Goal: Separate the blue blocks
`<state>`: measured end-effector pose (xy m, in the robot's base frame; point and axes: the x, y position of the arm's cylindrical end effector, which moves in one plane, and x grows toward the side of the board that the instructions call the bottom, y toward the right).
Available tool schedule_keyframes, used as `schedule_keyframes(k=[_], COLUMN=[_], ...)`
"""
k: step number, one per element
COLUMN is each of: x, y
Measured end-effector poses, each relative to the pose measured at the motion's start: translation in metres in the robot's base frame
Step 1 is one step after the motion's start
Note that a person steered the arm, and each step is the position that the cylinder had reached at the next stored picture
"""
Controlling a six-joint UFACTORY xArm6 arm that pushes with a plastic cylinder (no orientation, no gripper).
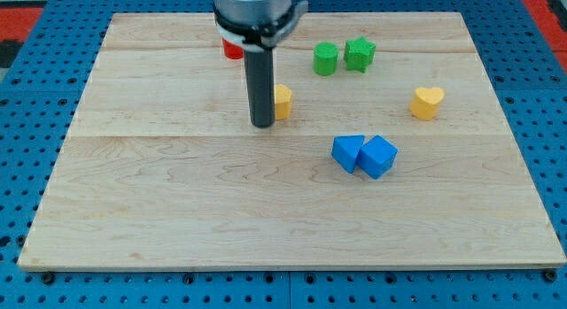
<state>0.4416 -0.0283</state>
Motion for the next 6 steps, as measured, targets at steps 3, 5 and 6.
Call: schedule_keyframes(k=[3, 5, 6], x=[0.097, 0.014, -0.002], y=[0.184, 0.143, 0.108])
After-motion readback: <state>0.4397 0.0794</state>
